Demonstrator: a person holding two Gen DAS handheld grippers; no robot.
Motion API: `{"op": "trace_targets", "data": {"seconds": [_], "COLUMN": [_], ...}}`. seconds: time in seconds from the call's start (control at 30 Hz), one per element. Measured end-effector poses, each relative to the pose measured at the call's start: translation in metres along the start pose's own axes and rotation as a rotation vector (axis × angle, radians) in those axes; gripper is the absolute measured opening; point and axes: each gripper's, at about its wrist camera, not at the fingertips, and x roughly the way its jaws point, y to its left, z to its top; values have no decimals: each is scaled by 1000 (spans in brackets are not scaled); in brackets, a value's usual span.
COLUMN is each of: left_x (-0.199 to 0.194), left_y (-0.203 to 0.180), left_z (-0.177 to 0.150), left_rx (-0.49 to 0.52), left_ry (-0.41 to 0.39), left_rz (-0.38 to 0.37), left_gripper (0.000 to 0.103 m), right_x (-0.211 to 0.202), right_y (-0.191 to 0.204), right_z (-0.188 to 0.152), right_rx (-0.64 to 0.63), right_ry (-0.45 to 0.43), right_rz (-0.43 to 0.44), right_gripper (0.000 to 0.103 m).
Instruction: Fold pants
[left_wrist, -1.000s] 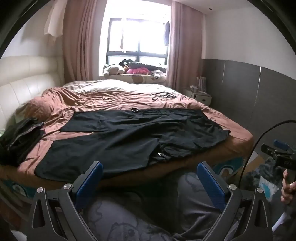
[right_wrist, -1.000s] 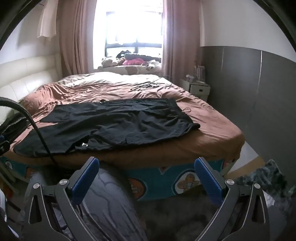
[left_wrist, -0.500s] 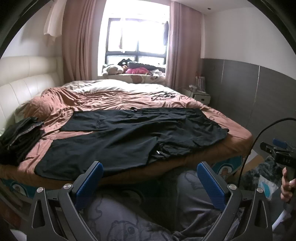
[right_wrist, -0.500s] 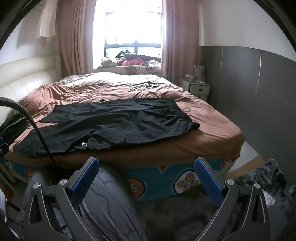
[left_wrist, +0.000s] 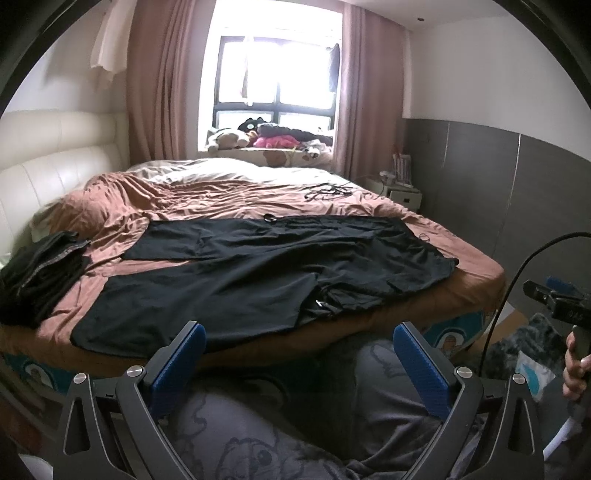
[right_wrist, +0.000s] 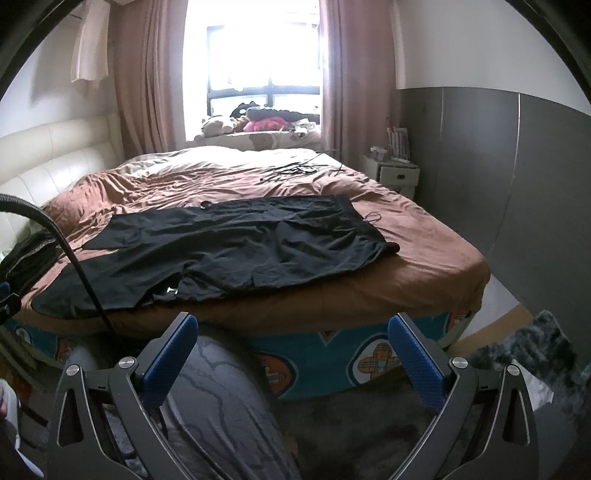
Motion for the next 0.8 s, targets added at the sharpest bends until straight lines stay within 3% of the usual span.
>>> {"op": "trace_targets", "data": {"seconds": [0.8], "left_x": [-2], "left_y": [0], "left_z": [-1], "left_rx": [-9], "left_ry": [1], "left_rz": [10], "left_gripper": [103], "right_x": [-3], "right_y": [2], "right_z": [-4], "right_rx": [-15], "right_ry": [-14], "right_rz": [-23], "right_gripper": [103]}}
